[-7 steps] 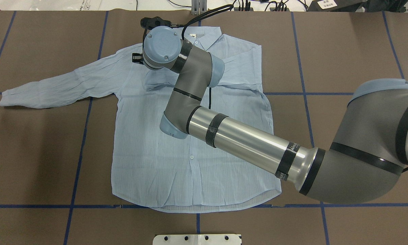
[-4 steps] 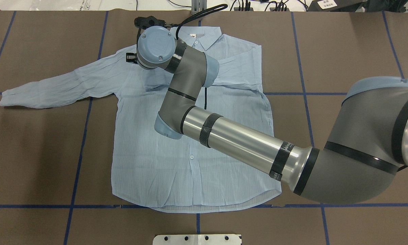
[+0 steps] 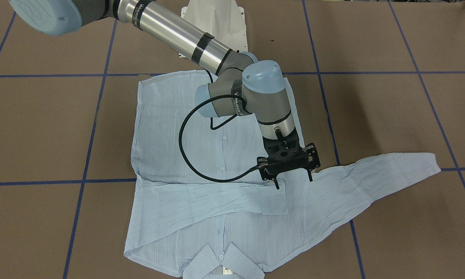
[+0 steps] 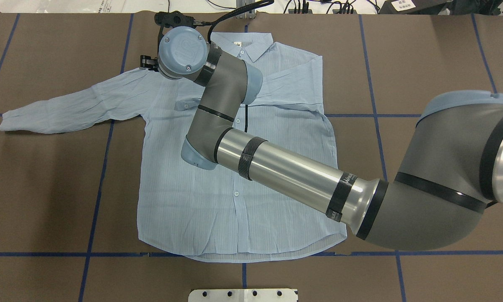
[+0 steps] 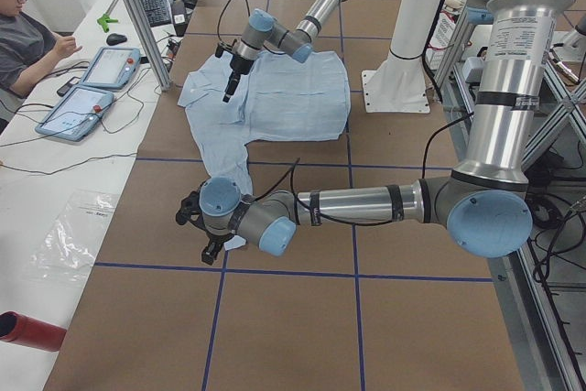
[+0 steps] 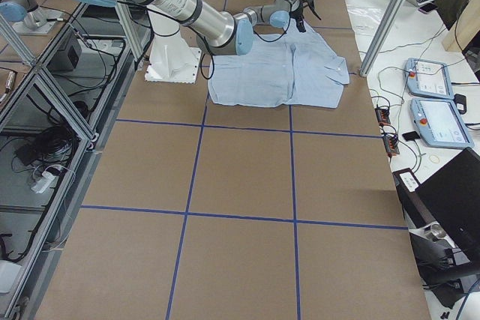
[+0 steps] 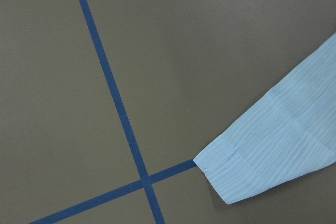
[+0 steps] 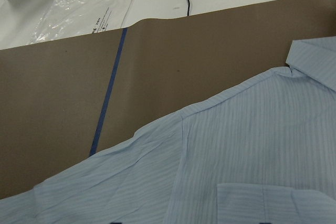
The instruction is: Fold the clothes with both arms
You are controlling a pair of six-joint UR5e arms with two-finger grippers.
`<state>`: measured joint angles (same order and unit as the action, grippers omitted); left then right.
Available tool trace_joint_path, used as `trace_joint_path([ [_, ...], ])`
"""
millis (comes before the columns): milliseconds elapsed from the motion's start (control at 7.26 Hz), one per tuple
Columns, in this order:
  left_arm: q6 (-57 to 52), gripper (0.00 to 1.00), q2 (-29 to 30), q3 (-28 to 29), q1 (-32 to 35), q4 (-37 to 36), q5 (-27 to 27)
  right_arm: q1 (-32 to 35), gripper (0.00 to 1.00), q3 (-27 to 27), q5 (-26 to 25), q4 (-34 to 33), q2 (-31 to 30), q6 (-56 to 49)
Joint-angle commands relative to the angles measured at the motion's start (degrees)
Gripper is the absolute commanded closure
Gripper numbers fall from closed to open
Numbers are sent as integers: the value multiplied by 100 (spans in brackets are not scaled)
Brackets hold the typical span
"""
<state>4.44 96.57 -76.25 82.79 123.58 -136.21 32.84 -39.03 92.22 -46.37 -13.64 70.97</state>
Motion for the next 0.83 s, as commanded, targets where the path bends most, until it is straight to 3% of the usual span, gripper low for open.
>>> trace_joint_path([
  [0, 1149, 1, -67, -22, -17, 635, 296, 29, 1, -1605, 270, -1854, -565, 75],
  [138, 2060, 1, -285, -30, -148, 1206, 305, 108, 1, -2573, 566, -2963, -969, 58],
  [276, 2852, 2, -540, -21, -454, 1786, 392, 196, 1, -3087, 804, -3705, -1217, -21],
  [689, 4868, 8, -919, -13, -1351, 2870, 1041, 495, 0, -4580, 955, -5080, -2103, -527],
])
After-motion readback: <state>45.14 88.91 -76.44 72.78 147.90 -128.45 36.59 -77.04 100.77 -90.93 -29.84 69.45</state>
